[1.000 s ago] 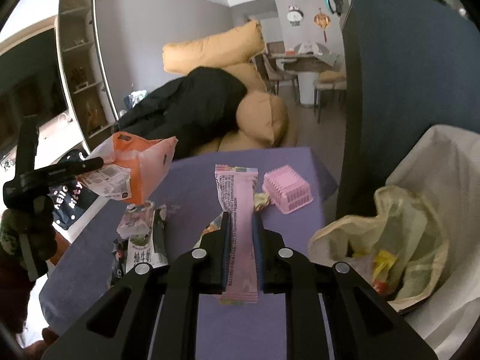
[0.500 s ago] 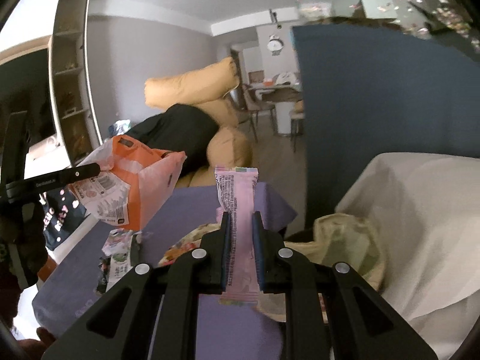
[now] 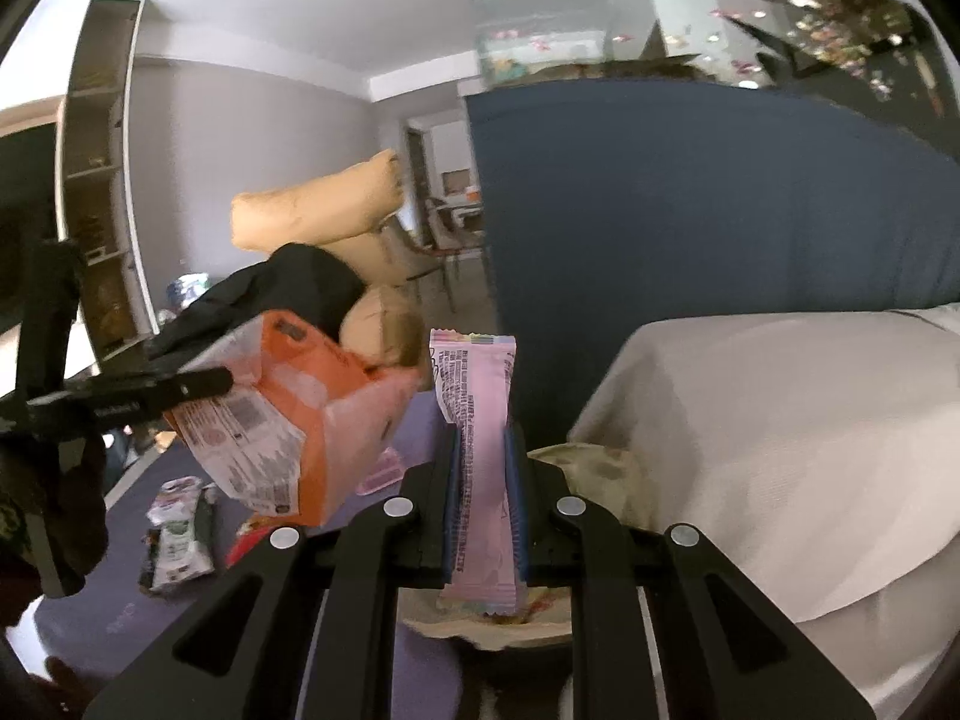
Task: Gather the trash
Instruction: 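Carry the orange bag and pink snack bar over the yellow bag and release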
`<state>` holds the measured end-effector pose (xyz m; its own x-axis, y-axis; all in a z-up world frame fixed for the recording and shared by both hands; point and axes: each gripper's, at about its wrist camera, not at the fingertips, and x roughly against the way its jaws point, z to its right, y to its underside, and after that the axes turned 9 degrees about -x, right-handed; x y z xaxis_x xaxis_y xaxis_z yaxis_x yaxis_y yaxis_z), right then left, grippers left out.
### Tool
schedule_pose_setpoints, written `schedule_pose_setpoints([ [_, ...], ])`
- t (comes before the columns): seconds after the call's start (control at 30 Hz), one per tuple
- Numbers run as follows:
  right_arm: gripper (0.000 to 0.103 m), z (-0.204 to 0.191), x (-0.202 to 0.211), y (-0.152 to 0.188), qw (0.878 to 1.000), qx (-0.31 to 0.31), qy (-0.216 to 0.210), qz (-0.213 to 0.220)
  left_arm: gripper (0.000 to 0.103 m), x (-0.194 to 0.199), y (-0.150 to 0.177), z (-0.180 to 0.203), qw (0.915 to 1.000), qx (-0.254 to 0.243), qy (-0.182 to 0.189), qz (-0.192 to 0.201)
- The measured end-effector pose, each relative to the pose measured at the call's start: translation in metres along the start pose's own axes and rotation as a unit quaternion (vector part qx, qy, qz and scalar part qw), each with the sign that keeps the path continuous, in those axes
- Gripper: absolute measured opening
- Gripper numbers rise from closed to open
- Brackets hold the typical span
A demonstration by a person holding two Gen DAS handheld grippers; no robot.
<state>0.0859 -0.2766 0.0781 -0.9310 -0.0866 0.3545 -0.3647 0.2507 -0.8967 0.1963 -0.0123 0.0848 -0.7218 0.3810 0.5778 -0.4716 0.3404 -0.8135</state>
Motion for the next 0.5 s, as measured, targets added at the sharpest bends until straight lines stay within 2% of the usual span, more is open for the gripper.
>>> schedule_pose_setpoints([
  [0.27, 0.015, 0.038, 0.005, -0.011, 0.998, 0.000, 0.057, 0.010, 0.024, -0.063, -0.013, 0.040, 0.9968, -0.079, -0.010, -0.012],
  [0.37, 0.015, 0.048, 0.002, -0.011, 0.998, -0.007, 0.068, 0.006, 0.024, -0.091, -0.011, 0.060, 0.9948, -0.096, 0.017, -0.030],
  [0.5, 0.015, 0.057, 0.000, -0.008, 0.997, -0.011, 0.079, 0.000, 0.024, -0.124, -0.007, 0.076, 0.9926, -0.070, 0.075, -0.064],
])
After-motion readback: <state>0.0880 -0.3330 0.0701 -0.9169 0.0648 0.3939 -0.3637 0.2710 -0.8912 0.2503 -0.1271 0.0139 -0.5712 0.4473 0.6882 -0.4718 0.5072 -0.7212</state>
